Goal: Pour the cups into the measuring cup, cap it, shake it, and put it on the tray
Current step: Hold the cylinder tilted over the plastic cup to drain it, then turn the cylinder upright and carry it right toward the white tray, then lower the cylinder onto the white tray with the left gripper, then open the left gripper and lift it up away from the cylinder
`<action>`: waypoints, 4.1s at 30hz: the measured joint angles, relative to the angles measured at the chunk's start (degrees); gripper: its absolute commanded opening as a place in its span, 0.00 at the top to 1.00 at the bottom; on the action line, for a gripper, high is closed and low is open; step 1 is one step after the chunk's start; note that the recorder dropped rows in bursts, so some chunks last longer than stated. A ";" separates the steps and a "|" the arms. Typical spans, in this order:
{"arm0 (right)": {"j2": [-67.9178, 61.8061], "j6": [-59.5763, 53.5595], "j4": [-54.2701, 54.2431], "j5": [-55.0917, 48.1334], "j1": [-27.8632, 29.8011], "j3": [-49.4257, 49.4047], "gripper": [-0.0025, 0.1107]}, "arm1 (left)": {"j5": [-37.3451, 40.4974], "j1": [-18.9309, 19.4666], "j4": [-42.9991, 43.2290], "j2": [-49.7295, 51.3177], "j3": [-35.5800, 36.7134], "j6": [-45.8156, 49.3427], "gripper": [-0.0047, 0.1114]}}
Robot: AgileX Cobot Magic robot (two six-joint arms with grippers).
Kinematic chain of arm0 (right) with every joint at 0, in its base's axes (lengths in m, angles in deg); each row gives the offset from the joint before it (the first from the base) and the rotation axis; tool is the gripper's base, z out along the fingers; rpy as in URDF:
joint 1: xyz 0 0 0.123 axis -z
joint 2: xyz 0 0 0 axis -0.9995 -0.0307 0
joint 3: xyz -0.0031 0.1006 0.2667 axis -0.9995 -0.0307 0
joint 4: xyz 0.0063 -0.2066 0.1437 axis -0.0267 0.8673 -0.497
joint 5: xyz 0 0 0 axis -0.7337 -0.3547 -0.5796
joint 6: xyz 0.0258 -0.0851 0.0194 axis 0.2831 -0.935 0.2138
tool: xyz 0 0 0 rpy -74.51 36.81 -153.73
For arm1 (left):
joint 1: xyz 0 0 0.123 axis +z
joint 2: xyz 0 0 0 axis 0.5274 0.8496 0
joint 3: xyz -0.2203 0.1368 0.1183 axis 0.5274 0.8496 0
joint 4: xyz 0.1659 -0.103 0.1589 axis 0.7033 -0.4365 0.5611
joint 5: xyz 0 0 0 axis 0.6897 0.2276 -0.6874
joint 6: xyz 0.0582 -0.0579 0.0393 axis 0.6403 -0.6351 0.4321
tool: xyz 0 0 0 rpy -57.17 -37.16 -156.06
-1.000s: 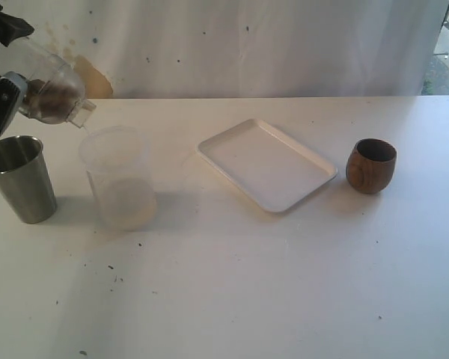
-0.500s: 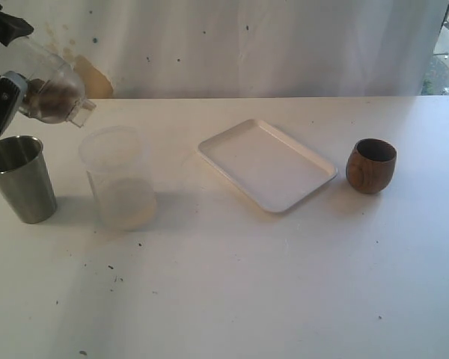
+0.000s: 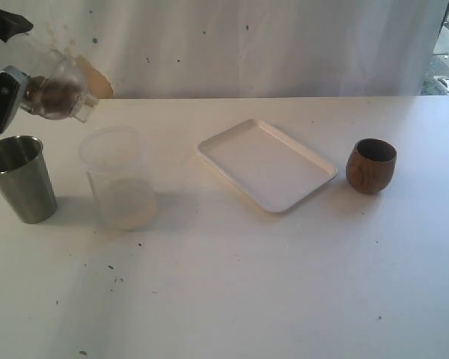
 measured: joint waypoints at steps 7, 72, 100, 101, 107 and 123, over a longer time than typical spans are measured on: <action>0.00 0.00 0.00 0.00 0.00 0.00 0.98 | -6.31 0.00 0.00 0.00 1.58 -15.29 0.96; 0.00 0.00 0.00 0.00 0.00 0.00 0.98 | -41.60 -39.91 -44.88 57.79 -39.13 -86.70 0.96; 0.00 0.00 0.00 0.00 0.00 0.00 0.98 | -36.79 -39.94 -46.48 59.55 -44.65 -79.10 0.06; 0.00 0.00 0.00 0.00 0.00 0.00 0.98 | -36.79 -39.94 -46.52 58.19 -44.65 -78.74 0.06; 0.00 0.00 0.00 0.00 0.00 0.00 0.98 | -35.75 -39.94 -47.17 52.93 -44.70 -76.52 0.06; 0.00 0.00 0.00 0.00 0.00 0.00 0.98 | 9.81 -39.94 -47.17 29.39 -44.70 -74.72 0.95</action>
